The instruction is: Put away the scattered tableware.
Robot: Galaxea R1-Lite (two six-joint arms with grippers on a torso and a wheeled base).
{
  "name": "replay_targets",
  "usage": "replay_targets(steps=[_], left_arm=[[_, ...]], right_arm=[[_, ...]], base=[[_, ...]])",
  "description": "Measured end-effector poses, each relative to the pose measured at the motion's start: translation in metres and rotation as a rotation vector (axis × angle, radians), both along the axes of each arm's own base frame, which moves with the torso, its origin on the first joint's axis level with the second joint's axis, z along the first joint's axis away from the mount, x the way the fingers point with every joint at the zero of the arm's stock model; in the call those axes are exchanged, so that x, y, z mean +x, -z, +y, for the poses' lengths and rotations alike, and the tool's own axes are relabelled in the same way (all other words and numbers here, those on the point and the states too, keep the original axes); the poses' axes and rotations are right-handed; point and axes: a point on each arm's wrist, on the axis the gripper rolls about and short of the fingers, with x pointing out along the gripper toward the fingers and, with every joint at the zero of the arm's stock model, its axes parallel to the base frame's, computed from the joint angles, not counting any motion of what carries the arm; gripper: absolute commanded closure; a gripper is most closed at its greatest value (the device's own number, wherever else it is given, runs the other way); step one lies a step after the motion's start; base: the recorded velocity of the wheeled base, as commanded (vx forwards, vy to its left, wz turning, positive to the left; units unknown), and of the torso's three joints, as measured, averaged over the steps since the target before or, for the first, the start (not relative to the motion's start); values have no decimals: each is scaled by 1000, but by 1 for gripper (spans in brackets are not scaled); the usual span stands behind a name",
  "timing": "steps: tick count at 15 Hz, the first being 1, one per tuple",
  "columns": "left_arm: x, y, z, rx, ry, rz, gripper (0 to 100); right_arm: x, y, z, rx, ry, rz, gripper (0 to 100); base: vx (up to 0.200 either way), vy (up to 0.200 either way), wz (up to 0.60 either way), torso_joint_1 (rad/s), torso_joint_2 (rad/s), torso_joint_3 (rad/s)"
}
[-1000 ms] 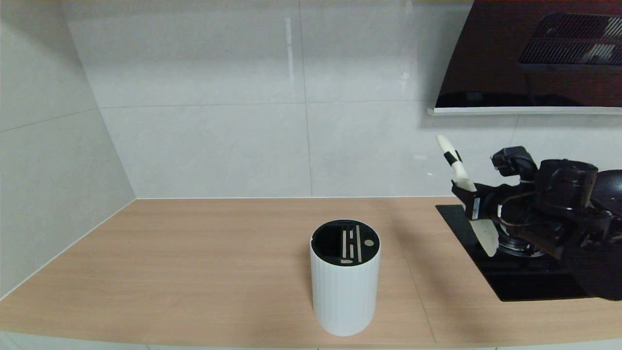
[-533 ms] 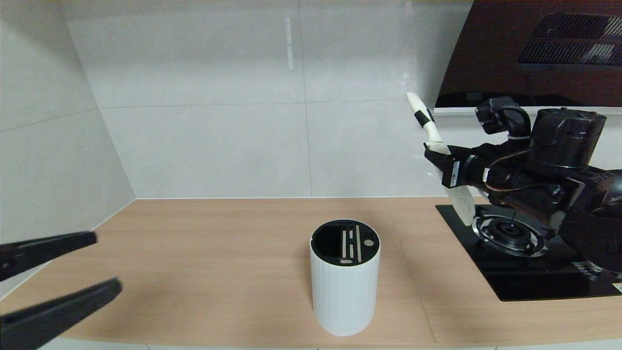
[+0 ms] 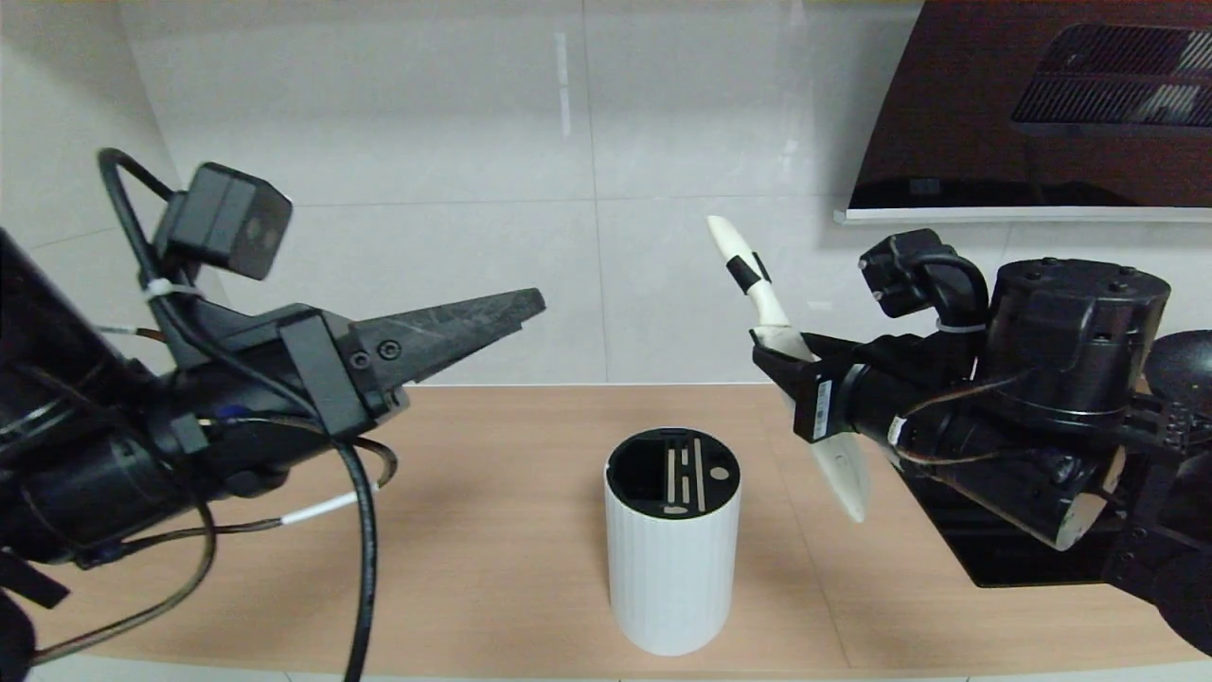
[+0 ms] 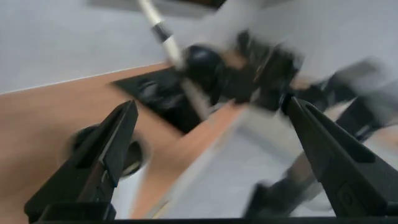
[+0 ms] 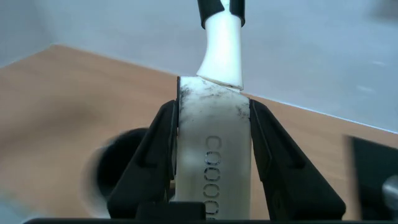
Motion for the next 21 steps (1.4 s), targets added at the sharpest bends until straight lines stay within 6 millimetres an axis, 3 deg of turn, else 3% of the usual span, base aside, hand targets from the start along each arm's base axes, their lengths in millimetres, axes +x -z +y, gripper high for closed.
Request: replay_targets(steps=[3, 7, 13, 21], left_arm=[[12, 33, -22, -27, 63, 39, 0], [20, 56, -46, -14, 69, 94, 0], [31, 46, -60, -57, 7, 49, 0], [31, 44, -60, -75, 9, 19, 0]], right_arm=[[-28, 0, 22, 11, -59, 9, 100], [-42, -1, 31, 28, -109, 14, 100], [-66, 9, 51, 14, -219, 39, 100], [-71, 18, 59, -1, -249, 50, 100]], base=[[0, 0, 0, 0, 0, 0], [0, 0, 0, 0, 0, 0], [0, 0, 0, 0, 0, 0], [0, 0, 0, 0, 0, 0]])
